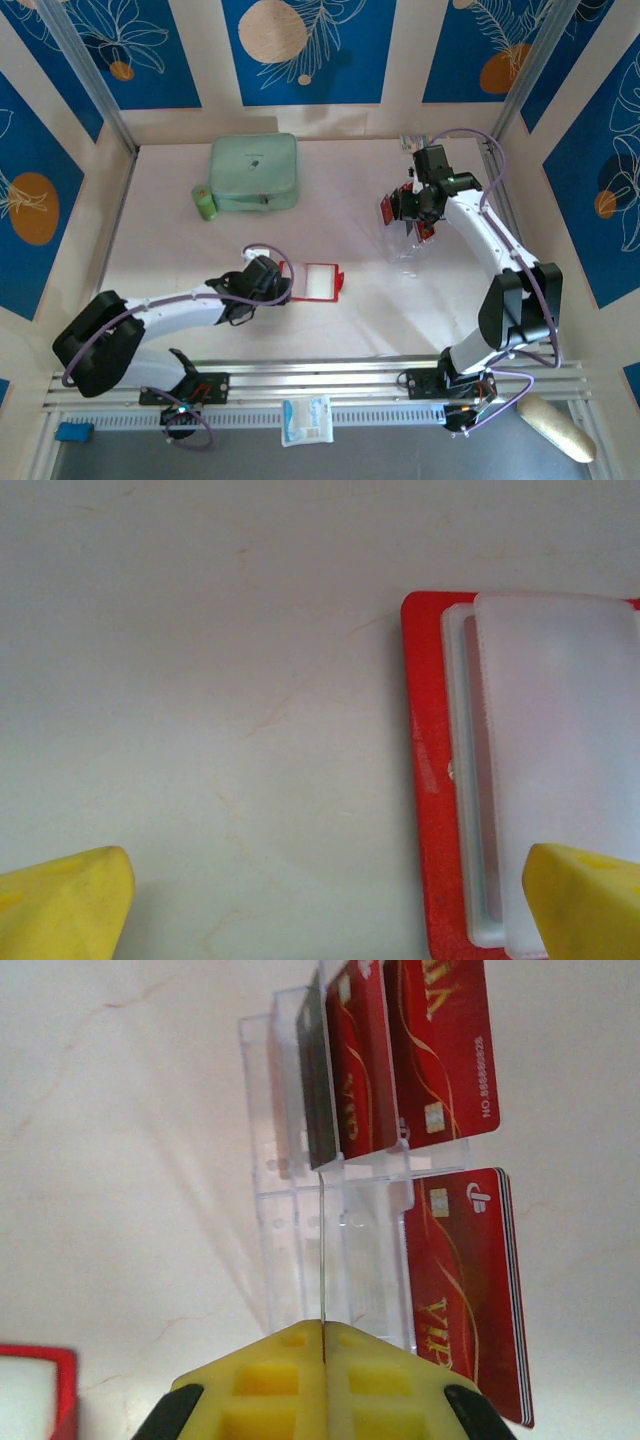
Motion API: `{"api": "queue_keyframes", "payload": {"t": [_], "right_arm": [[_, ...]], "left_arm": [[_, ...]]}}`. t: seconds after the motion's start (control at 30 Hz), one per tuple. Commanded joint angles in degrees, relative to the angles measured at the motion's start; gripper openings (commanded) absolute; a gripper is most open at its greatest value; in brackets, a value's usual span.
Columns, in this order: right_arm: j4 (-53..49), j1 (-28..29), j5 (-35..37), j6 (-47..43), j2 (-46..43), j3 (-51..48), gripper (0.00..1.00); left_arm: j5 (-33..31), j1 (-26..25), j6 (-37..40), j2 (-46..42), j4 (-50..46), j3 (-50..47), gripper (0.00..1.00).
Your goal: Put the credit cards into the card holder
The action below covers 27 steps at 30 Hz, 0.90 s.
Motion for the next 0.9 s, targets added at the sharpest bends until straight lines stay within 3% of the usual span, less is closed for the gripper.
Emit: {"api": "queue_keyframes", "payload": {"t": [0.0,0.23,0.5,0.7,0.87], "right_arm": [[-2.0,1.1,-3.3,1.6,-2.6,1.4,0.0],[4.7,3.3,-16.8,8.7,-7.6,-3.2,0.0],[27.6,10.1,-29.9,22.5,-11.2,-18.8,0.0],[49.6,14.3,-31.2,33.1,-10.7,-33.0,0.0],[60.2,19.1,-25.9,37.1,-10.1,-40.3,0.0]], "left_arm": [[-0.9,0.5,0.9,-1.4,-1.9,2.6,0.99],[-0.2,0.5,2.9,0.6,-1.8,6.5,0.99],[0.6,0.6,4.8,5.9,-1.8,9.9,0.99],[-0.4,0.6,5.5,7.2,-2.7,9.8,0.99],[-0.9,0.6,5.4,8.1,-2.7,8.9,0.99]]}}
